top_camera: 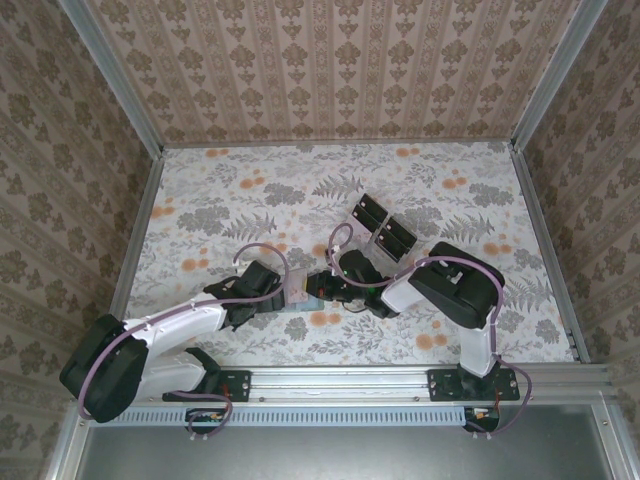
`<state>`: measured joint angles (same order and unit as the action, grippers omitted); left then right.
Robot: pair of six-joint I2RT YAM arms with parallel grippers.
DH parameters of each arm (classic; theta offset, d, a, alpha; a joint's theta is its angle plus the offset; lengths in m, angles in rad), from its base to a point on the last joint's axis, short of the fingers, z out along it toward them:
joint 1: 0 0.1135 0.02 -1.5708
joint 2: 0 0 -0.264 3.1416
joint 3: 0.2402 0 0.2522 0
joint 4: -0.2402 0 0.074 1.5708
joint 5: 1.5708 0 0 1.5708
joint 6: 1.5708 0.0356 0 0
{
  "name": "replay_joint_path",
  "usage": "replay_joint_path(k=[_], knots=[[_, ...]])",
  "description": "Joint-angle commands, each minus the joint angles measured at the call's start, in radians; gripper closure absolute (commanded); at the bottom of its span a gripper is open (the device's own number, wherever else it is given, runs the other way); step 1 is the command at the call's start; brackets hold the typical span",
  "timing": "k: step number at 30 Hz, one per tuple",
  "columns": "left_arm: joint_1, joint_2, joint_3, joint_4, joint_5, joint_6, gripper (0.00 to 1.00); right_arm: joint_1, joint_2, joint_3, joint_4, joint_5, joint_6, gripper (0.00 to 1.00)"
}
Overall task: Put the credit cards into the card holder
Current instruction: Insert the credit card into the card slot.
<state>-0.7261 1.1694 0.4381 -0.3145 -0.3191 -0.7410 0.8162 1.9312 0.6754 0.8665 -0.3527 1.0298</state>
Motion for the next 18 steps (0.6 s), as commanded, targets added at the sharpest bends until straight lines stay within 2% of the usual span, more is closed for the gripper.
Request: replay_joint_path(k=[1, 18], knots=[[-0.002, -0.004, -0.014, -0.035, -0.013, -0.018, 0.00, 0.010, 0.021, -0.027, 0.023, -0.031, 0.022, 1.00], [-0.002, -0.007, -0.016, -0.036, -0.009, -0.020, 0.00, 0.022, 0.049, -0.008, 0.043, -0.046, 0.065, 1.00]])
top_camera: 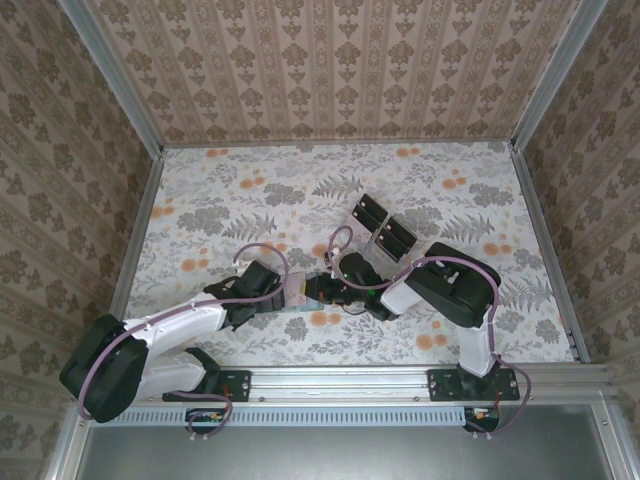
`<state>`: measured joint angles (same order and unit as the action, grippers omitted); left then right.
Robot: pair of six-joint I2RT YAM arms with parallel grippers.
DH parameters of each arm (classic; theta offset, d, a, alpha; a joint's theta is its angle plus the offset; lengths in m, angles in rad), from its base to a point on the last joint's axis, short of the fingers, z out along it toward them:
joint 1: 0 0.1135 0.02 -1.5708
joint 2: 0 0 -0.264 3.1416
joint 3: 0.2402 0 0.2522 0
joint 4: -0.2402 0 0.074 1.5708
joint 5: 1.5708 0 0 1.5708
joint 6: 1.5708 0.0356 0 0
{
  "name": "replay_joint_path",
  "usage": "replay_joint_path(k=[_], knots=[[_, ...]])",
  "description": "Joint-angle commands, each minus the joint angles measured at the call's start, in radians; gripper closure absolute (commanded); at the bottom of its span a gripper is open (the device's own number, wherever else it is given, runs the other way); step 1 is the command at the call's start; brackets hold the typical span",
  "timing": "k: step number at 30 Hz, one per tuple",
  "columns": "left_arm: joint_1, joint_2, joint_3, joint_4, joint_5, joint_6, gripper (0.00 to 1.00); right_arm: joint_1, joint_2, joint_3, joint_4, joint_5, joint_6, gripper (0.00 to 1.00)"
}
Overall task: Put the credit cards into the card holder
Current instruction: Insert the credit card into the card slot.
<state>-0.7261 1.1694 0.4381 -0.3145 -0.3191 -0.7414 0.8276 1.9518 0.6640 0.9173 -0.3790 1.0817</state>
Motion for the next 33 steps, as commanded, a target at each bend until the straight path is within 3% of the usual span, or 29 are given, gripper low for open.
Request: replay_joint_path(k=[1, 15, 33], knots=[[-0.002, -0.008, -0.018, -0.035, -0.009, -0.020, 0.00, 0.012, 0.029, 0.002, -0.006, -0.019, 0.018, 1.00], [0.016, -0.130, 0.019, -0.187, -0.106, -0.125, 0.00, 0.013, 0.037, -0.003, -0.031, -0.006, 0.038, 1.00], [0.038, -0.001, -0.008, -0.155, -0.045, -0.168, 0.00, 0.014, 0.036, 0.028, -0.117, -0.036, 0.043, 1.00]])
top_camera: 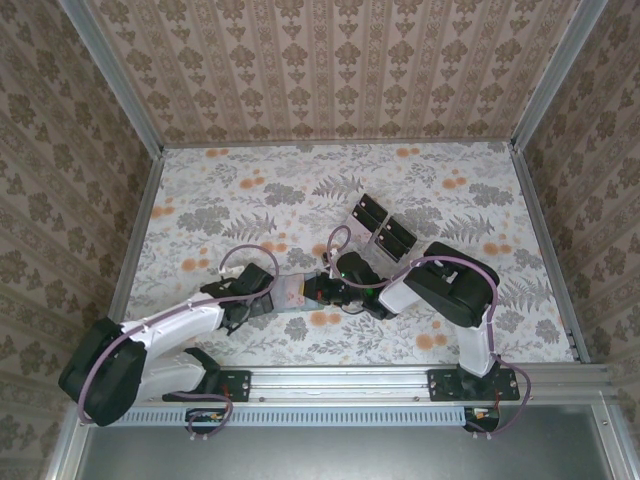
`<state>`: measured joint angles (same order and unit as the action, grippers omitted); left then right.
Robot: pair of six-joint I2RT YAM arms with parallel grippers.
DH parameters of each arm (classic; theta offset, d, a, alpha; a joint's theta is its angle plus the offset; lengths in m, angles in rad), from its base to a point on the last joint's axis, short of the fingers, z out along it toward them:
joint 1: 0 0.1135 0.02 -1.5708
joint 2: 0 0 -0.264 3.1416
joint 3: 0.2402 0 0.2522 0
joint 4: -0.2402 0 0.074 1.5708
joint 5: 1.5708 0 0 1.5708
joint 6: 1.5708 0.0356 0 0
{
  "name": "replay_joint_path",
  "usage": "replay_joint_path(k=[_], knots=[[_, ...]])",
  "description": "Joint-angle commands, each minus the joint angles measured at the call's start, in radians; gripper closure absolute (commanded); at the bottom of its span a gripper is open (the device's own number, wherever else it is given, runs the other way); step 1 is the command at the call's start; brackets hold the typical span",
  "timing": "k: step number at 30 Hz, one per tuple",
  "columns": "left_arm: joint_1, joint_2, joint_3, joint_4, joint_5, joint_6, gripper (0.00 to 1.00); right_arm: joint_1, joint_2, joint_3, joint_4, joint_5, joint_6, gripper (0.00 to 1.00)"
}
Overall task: Put the credit cards into the card holder
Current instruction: Insert the credit card into the card slot.
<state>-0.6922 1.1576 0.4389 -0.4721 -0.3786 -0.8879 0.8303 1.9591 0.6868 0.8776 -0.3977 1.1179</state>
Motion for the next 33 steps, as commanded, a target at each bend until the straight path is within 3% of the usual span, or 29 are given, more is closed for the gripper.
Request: replay_joint_path(k=[1, 17, 33], knots=[[0.004, 0.013, -0.009, 0.005, 0.015, -0.022, 0.00, 0.012, 0.029, 0.003, -0.077, -0.016, 0.008, 1.00], [0.005, 0.037, -0.014, 0.025, 0.019, -0.014, 0.00, 0.010, -0.011, -0.064, -0.065, 0.030, 0.044, 1.00], [0.004, 0.047, -0.017, 0.032, 0.025, -0.014, 0.00, 0.010, 0.056, 0.019, -0.075, -0.004, 0.045, 1.00]])
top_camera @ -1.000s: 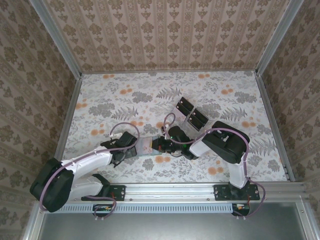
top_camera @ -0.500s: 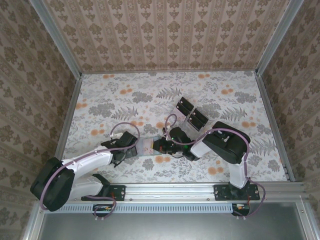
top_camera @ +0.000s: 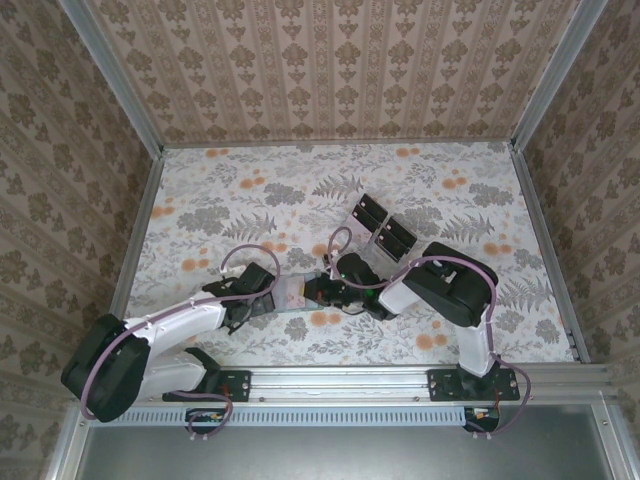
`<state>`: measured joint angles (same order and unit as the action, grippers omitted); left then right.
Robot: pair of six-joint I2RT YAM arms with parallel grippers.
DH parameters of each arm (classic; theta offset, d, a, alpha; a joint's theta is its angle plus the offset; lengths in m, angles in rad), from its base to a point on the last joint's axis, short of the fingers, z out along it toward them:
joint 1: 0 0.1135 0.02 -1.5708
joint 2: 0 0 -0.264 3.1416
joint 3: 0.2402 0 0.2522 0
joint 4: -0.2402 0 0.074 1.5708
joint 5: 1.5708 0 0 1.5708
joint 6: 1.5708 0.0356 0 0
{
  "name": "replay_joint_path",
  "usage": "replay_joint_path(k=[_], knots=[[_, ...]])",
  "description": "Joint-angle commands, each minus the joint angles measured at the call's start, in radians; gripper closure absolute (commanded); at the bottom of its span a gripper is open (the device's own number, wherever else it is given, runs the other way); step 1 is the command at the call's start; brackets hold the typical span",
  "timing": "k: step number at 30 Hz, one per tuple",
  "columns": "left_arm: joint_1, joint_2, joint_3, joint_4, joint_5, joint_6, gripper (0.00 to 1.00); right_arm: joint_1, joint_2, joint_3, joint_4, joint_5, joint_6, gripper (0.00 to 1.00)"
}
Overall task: Put the credit cards into the card holder
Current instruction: Insert the credit card into the card slot.
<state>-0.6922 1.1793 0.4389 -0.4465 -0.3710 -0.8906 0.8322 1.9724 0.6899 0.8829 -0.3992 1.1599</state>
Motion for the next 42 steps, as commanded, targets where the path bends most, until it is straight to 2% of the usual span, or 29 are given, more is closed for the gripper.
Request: replay_joint_path(k=[1, 17, 20, 24, 29, 32, 36, 42], knots=[[0.003, 0.025, -0.017, 0.007, 0.017, -0.011, 0.00, 0.008, 0.048, 0.022, -0.081, -0.007, 0.003, 1.00], [0.006, 0.022, 0.011, 0.001, 0.016, -0.002, 0.00, 0.008, 0.050, 0.076, -0.168, -0.039, -0.029, 1.00], [0.013, 0.010, 0.029, -0.009, 0.012, 0.005, 0.00, 0.007, 0.016, 0.081, -0.227, -0.039, -0.062, 0.84], [0.031, -0.020, 0.050, -0.027, 0.003, 0.019, 0.00, -0.002, -0.065, 0.113, -0.391, -0.027, -0.147, 0.62], [0.067, -0.060, 0.052, -0.049, -0.002, 0.033, 0.00, -0.004, -0.168, 0.187, -0.646, 0.014, -0.282, 0.50], [0.082, -0.069, 0.052, -0.061, -0.004, 0.037, 0.00, -0.004, -0.205, 0.235, -0.765, 0.050, -0.347, 0.50], [0.094, -0.064, 0.052, -0.076, -0.017, 0.032, 0.00, -0.004, -0.206, 0.305, -0.914, 0.124, -0.417, 0.57], [0.103, -0.026, 0.047, -0.069, -0.025, 0.027, 0.00, -0.003, -0.152, 0.370, -0.989, 0.163, -0.456, 0.81]])
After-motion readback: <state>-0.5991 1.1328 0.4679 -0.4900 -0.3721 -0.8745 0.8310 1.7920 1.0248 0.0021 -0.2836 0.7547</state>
